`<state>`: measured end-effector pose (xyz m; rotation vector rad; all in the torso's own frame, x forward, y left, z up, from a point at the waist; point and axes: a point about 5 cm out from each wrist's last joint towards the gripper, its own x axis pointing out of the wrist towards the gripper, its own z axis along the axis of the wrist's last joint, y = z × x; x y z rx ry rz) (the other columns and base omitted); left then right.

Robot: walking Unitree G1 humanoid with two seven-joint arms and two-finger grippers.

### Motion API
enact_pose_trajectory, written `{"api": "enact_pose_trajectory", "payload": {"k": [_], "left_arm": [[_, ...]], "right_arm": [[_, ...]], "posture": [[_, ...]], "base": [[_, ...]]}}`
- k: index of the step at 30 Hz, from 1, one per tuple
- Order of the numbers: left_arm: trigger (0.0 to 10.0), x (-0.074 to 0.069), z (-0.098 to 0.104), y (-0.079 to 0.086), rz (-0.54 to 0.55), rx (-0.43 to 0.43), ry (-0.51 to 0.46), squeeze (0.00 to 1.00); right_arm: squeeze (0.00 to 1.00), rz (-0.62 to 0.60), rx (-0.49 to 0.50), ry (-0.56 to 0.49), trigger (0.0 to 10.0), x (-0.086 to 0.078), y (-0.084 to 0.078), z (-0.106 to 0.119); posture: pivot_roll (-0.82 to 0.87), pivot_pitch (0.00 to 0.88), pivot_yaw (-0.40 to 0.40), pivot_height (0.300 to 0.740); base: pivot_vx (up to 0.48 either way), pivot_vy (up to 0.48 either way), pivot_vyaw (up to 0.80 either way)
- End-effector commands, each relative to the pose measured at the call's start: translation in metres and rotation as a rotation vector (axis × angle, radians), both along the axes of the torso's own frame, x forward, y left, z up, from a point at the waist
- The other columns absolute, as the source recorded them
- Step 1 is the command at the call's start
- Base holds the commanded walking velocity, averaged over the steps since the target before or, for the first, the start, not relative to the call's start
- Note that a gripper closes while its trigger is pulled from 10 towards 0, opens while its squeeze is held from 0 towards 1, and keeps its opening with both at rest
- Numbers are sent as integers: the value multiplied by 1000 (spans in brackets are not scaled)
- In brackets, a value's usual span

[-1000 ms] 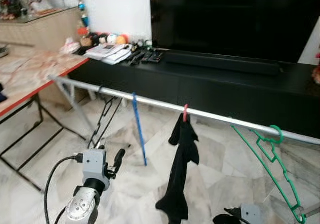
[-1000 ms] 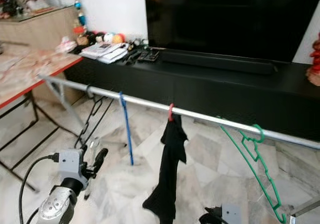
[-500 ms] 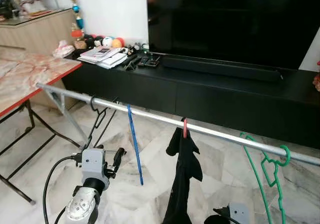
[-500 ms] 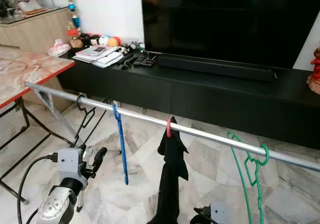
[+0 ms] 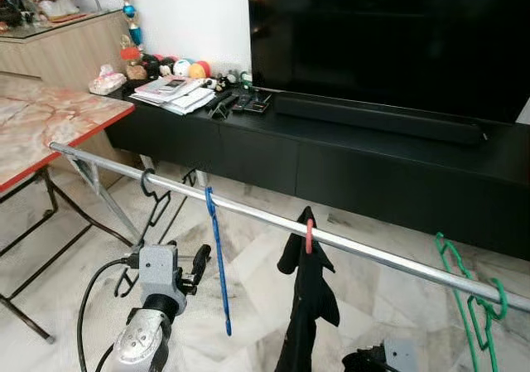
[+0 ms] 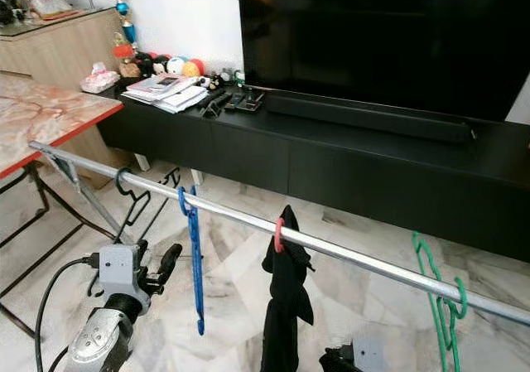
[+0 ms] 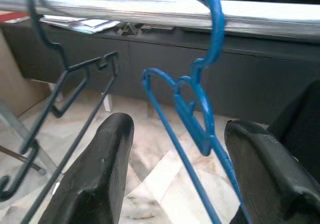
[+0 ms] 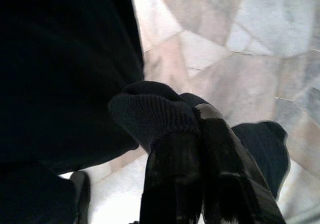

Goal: Hang hanger

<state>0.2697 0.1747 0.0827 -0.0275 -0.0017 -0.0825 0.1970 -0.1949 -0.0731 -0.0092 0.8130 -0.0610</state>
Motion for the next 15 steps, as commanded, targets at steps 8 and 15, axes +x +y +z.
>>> {"api": "enact_pose_trajectory", "payload": {"k": [8,15], "left_arm": [[10000,0,-2,-2,-9,-26,38,0],[10000,3,-4,-12,-69,-34,98,1000]], "right_arm": [[0,20,-14,5,10000,0,-4,0],[0,51,-24,8,10000,1,-3,1]], "posture": [[133,0,32,740],[137,0,25,740]], "base": [[0,0,0],[0,0,0]]}}
